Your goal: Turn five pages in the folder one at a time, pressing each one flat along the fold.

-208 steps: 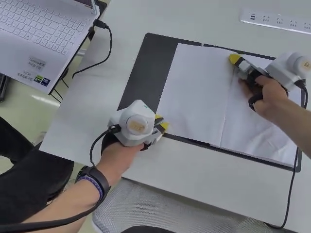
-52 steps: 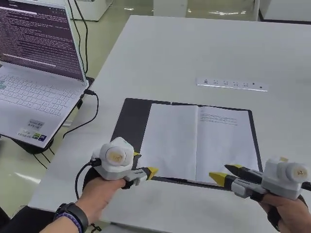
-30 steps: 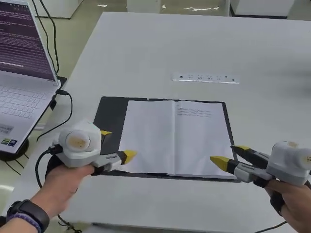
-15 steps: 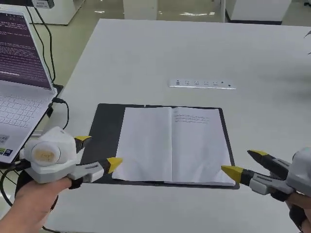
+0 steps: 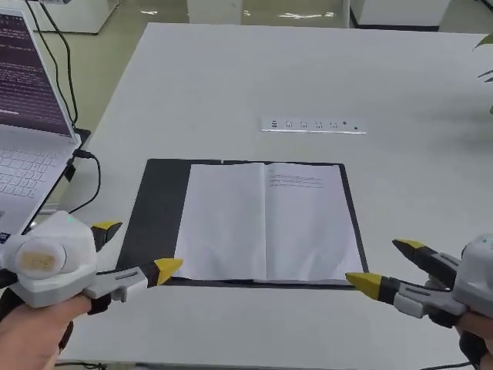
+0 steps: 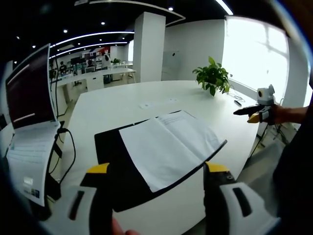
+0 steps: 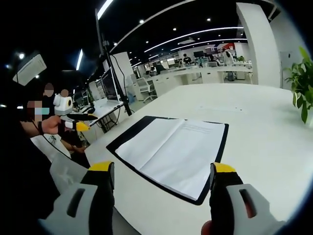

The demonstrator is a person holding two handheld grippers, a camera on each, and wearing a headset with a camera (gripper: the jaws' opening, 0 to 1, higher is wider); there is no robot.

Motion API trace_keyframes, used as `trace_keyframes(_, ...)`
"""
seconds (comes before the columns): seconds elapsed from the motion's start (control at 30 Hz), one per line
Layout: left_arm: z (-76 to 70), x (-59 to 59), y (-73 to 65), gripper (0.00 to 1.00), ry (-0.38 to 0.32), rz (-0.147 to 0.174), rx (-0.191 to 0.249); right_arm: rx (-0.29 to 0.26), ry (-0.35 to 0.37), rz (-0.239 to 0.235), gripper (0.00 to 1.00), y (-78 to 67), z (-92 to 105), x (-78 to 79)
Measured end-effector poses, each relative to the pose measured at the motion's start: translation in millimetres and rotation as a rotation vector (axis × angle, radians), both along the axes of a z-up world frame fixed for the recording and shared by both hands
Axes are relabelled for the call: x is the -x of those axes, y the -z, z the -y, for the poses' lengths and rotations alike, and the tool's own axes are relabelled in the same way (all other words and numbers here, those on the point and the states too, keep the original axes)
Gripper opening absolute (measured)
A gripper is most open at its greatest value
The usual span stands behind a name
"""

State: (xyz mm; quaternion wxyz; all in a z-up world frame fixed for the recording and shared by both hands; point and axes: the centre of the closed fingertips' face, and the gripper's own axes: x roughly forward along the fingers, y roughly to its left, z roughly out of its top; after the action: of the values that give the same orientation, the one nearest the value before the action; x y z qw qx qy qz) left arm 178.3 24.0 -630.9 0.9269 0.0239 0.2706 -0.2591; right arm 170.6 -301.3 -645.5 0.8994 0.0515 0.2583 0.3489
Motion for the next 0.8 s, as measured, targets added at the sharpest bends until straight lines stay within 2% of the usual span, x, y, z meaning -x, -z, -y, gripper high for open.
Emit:
trace_keyframes(0.47,10.2,-1.7,-6.1,0.76,-0.007,0.004,-0.002,0.006,-0.009,0.000,0.80,-1.3,-6.0,6.4)
trace_keyframes(0.7,25.3,-2.8,-4.8,0.76,0.021,-0.004,-0.011,-0.006,0.000,0.005,0.80,-2.8,-3.1,7.3)
trace_keyframes(0.8,36.3,-6.0,-5.5,0.76,0.043,-0.005,-0.012,-0.005,0.002,0.005,0.80,-2.4,0.2,8.4)
